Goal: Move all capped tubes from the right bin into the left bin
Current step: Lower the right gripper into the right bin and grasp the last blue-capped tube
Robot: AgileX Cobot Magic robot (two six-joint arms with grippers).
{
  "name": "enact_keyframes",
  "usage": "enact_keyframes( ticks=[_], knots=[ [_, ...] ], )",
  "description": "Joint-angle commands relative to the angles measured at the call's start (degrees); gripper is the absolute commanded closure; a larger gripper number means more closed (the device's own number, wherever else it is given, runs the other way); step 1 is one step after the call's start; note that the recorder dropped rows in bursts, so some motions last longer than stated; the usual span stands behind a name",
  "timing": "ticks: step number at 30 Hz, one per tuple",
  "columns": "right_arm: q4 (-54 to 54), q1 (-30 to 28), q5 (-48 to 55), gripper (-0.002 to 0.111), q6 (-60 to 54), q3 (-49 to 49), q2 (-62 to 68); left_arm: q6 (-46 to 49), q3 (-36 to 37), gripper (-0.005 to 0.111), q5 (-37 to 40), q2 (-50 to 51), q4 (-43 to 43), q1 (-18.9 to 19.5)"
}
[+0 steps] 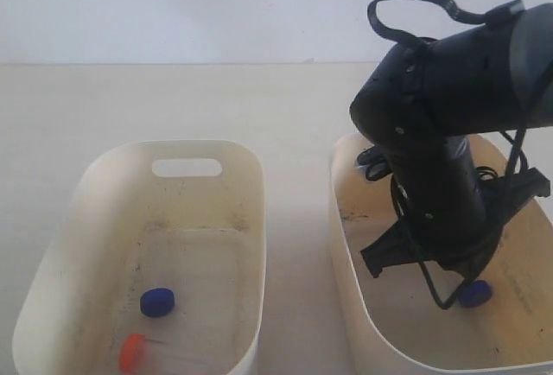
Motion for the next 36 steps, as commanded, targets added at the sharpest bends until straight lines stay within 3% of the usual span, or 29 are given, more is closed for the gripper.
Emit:
enact_keyframes(
  ticks=[1, 10, 12, 14, 16, 19, 21, 22, 36],
  knots=[
    [0.55, 0.02, -1.74, 0.108, 0.4, 0.24, 2.36, -0.48, -0.16, 0.102, -0.39, -0.19, 0.1, 0.06],
    [0.96, 0.02, -6.51, 0.108, -1.79, 0.24, 4.57, -0.48, -0.16, 0.102, -0.39, -0.19, 0.1, 0.06],
    [1.59, 0.02, -7.71, 0.103, -3.9, 0.24, 4.57, -0.48, -0.16, 0.102, -0.39, -0.19, 0.1, 0.06],
    [2.39, 0.02, -8.22, 0.09, -5.18, 0.24, 4.57, -0.48, -0.16, 0.102, -0.39, -0.19, 0.1, 0.06],
    [2.64, 0.02, -8.32, 0.069, -5.29, 0.24, 4.57, -0.48, -0.16, 0.102, -0.39, -0.19, 0.1, 0.06],
    [2.73, 0.02, -8.32, 0.025, -4.77, 0.24, 4.57, -0.48, -0.16, 0.102, -0.39, -0.19, 0.1, 0.06],
    [2.54, 0.02, -8.59, 0.006, -3.33, 0.24, 4.57, -0.48, -0.16, 0.102, -0.39, -0.19, 0.1, 0.06],
    [2.49, 0.02, -8.59, 0.003, -2.65, 0.24, 4.57, -0.48, -0.16, 0.102, -0.39, -0.19, 0.1, 0.06],
    [1.9, 0.02, -16.9, 0.005, -1.53, 0.24, 4.9, -0.48, -0.16, 0.102, -0.39, -0.19, 0.1, 0.06]
  ],
)
